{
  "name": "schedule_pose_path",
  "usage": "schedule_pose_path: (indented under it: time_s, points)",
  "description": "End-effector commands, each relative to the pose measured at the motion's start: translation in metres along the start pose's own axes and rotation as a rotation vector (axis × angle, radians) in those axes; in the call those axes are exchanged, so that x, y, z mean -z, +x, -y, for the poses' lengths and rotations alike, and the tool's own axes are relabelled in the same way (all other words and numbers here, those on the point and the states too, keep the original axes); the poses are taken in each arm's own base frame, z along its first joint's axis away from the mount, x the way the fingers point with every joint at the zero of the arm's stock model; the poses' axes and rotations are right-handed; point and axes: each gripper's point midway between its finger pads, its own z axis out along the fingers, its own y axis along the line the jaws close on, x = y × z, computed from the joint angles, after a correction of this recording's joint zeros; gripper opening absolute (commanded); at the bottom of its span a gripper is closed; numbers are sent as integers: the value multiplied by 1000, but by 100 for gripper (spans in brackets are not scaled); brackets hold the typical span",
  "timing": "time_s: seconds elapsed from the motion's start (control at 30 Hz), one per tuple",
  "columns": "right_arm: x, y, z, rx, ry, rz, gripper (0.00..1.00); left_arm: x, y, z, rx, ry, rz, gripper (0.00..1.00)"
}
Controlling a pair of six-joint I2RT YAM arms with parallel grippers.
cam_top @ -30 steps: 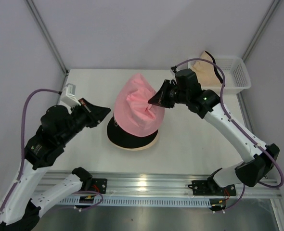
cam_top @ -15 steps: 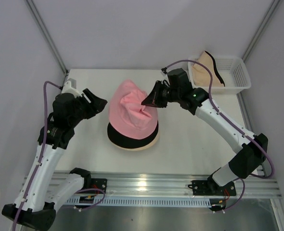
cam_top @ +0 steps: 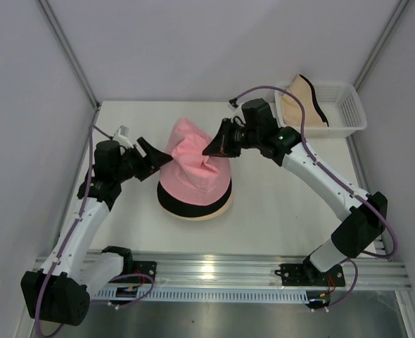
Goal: Stack the hats
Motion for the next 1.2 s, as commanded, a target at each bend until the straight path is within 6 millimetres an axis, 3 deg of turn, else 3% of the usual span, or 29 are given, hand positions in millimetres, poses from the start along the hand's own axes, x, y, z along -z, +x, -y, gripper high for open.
schedule_pose_path:
  time_s: [0.0, 0.1, 0.2, 0.3, 0.33, 0.4, 0.5, 0.7, 0.8, 0.93, 0.97, 1.0, 1.03, 1.07, 1.17]
  points:
    - [0, -5, -21, 59, -65, 5, 4, 1, -3, 26, 5, 144, -3, 77]
    - [-6, 0, -19, 57, -60, -18, 4, 0, -2, 25, 1, 164, 4, 79]
    - [-9, 0, -16, 49, -51, -19, 4, -1, 3, 28, 17, 210, -6, 69]
    - [-10, 0, -14, 48, -46, -15, 4, -1, 7, 28, 34, 230, -18, 49]
    - [-10, 0, -12, 48, -39, -15, 4, -2, 7, 25, 38, 223, -15, 36]
    - [-10, 1, -10, 48, -30, -18, 6, -1, 7, 20, 38, 198, -1, 27]
    - [-10, 3, -4, 50, -6, -20, 18, 4, 2, 14, 22, 148, 36, 22]
    - [-2, 3, 0, 87, 10, -14, 51, 22, -6, 4, -42, 59, 101, 24]
    - [15, -10, 2, 93, 5, 20, 61, 23, -4, 2, -58, 61, 91, 32]
    - [46, -30, 25, 107, 61, 113, 78, 18, 2, -2, -53, 59, 59, 39]
    - [60, -40, 25, 115, 51, 166, 80, 17, 4, -4, -51, 59, 56, 44]
    - [64, -40, 28, 112, 40, 180, 84, 16, 4, -5, -51, 57, 55, 47]
    - [60, -31, 43, 77, 49, 169, 85, 16, 5, -5, -50, 56, 56, 50]
    - [67, -37, 39, 95, 11, 215, 88, 16, 6, -8, -47, 50, 56, 55]
    - [57, -25, 53, 126, -40, 243, 87, 15, 6, -10, -45, 45, 55, 60]
